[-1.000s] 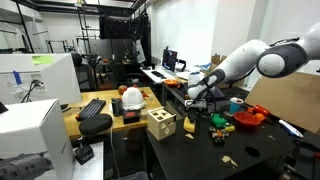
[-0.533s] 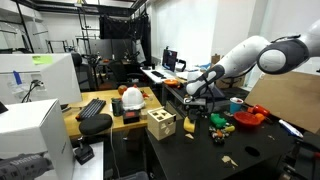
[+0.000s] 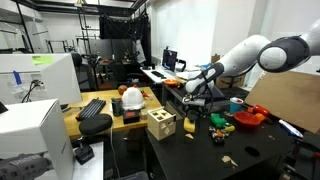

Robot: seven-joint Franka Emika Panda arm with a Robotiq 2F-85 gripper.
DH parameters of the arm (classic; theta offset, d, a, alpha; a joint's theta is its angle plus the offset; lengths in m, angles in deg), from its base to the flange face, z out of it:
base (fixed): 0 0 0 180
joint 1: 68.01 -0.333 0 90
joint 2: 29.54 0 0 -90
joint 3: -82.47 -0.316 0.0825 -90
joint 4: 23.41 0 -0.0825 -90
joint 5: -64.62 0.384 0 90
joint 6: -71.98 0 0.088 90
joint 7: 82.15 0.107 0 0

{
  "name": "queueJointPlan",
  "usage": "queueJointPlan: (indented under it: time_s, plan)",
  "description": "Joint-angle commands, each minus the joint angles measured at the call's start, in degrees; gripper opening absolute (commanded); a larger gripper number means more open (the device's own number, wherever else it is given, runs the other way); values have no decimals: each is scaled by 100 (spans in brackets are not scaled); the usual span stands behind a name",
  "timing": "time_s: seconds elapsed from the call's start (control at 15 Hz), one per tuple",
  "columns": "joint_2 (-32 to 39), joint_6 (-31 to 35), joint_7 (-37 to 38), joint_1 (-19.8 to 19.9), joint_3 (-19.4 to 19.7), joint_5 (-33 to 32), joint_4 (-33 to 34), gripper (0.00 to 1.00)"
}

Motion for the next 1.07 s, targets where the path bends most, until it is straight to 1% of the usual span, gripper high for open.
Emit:
queueJointPlan:
  time_s: [0.0,0.07,0.13,0.2,0.27,0.33,0.73,0.93,1.0]
  plan:
    - [-225,-25,84,65,-104,177,-326,100]
    - [-233,-18,88,75,-110,218,-345,89]
    - [-241,-5,76,79,-111,248,-361,74]
    - [-249,1,93,87,-115,277,-372,68]
    - [-257,1,89,103,-128,313,-378,58]
    - [-261,3,87,116,-133,352,-379,52]
    - [-269,95,234,130,-72,478,-367,52]
    - [-281,327,606,109,4,470,-360,52]
    - [-280,495,783,91,51,469,-367,52]
